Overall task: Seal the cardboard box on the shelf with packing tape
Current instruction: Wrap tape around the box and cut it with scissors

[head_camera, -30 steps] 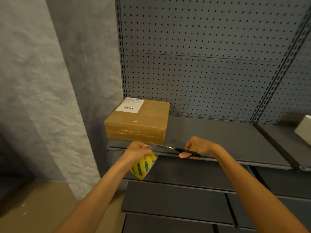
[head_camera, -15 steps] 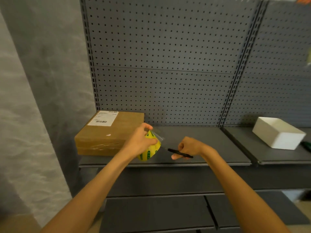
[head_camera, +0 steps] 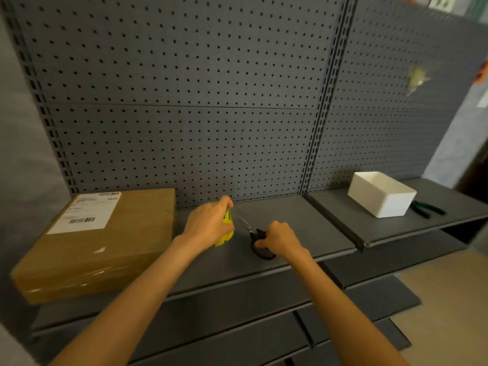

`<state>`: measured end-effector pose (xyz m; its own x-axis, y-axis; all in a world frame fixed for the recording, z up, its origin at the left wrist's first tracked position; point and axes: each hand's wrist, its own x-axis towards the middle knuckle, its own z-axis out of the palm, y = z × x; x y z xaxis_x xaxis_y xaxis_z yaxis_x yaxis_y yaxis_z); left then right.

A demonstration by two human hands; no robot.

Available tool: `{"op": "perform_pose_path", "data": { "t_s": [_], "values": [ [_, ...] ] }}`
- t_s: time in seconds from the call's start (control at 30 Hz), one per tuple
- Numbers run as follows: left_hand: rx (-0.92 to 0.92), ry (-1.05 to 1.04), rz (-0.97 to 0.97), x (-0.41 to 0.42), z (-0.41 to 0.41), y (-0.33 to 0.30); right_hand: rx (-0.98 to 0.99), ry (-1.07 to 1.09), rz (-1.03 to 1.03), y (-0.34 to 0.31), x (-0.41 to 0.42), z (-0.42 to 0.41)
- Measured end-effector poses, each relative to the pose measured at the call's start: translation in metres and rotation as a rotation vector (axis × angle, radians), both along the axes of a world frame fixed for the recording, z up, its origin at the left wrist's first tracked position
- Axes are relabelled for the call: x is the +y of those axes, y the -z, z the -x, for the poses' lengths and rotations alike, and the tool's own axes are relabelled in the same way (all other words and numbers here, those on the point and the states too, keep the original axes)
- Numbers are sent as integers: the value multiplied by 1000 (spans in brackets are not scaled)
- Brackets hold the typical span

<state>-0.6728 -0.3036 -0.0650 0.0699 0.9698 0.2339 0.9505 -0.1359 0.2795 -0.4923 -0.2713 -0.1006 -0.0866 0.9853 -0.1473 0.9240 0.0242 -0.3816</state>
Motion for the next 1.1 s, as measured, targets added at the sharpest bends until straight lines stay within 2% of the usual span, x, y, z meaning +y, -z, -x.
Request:
{"op": "perform_pose_path", "data": {
  "t_s": [0.3,0.53,0.73,0.9,1.1],
  "values": [
    [163,7,41,30,-1,40,-83,135,-62,14,10,22],
    [183,50,35,30,0,50,-178,136,-65,15,12,33],
    [148,65,28,29,0,54,-154,145,-73,16,6,34],
    [-47,120,117,29,3,53,-56,112,-82,17,-1,31],
    [-8,68,-55,15,21,29,-58,-62,-219,2,-8,33]
  ]
}}
